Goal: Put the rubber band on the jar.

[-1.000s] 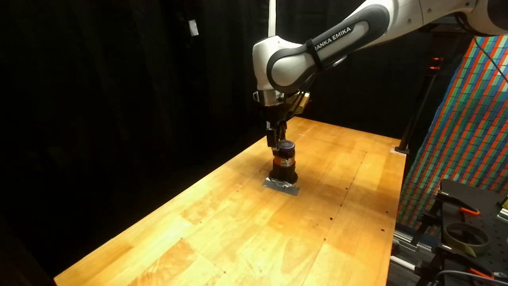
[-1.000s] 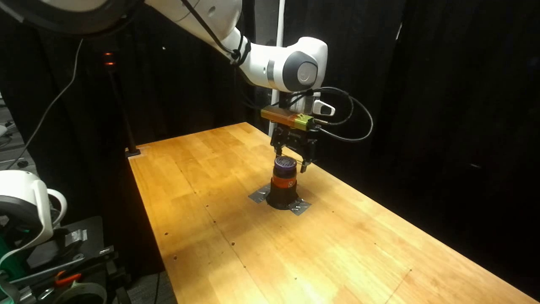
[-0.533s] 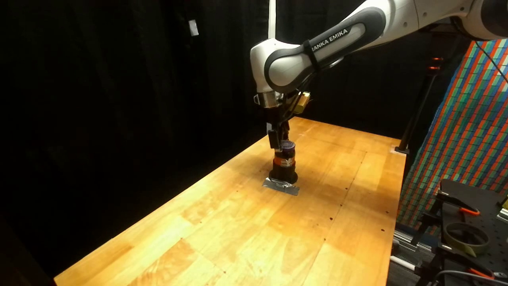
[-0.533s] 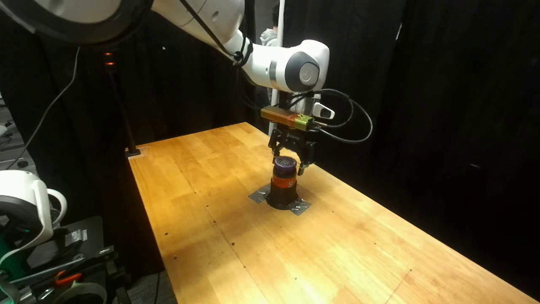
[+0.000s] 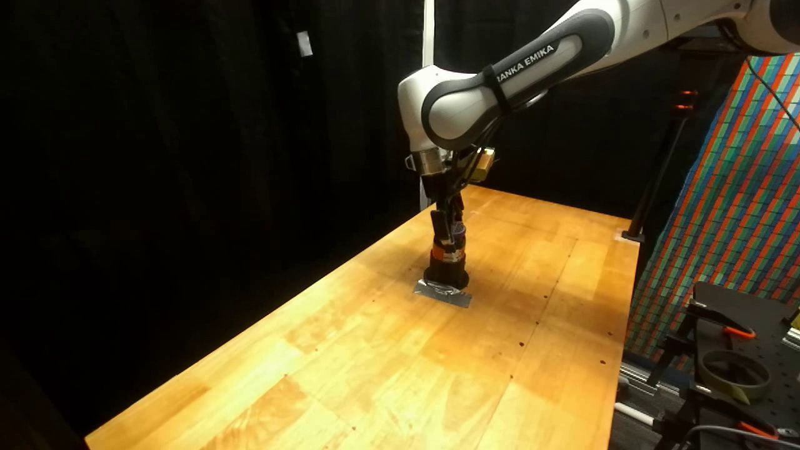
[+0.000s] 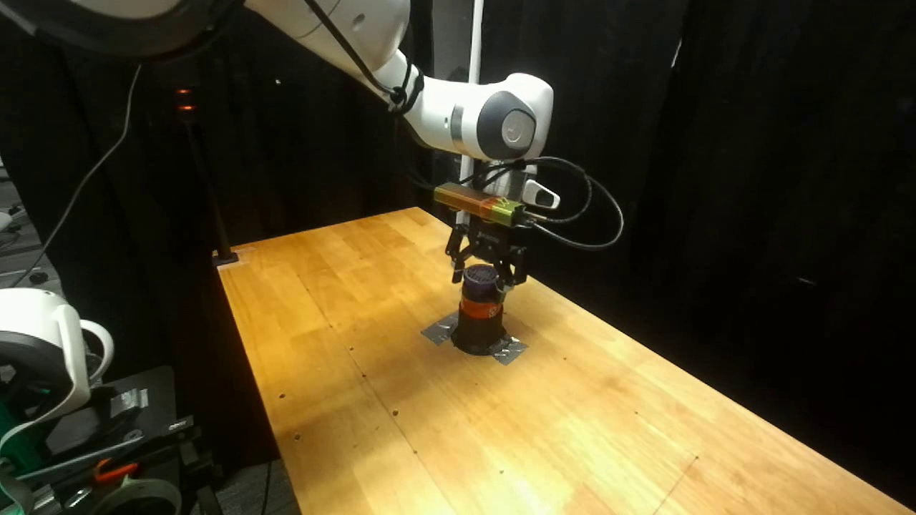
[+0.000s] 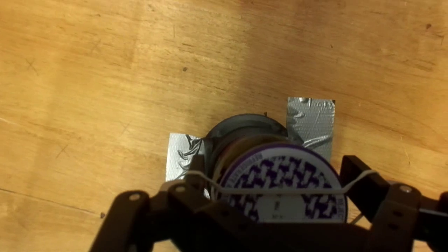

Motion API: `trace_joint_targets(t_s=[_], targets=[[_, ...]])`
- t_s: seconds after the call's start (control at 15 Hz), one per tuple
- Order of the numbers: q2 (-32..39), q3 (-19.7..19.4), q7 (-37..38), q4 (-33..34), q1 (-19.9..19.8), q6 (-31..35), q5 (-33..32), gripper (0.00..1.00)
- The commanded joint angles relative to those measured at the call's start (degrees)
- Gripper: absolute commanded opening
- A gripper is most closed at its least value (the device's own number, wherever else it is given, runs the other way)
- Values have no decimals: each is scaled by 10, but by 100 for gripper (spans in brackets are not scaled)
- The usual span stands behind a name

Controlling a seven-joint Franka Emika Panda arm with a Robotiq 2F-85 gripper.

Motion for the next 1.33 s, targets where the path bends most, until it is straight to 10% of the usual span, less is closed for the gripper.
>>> trace_joint_targets(t_s=[0.0,0.6,1.27], targets=[[-69,3,5,-108,-4,42,8,100],[-176,0,47,-313,2,247,2,100],[-268,-21,139,-495,28,485,-27,11]])
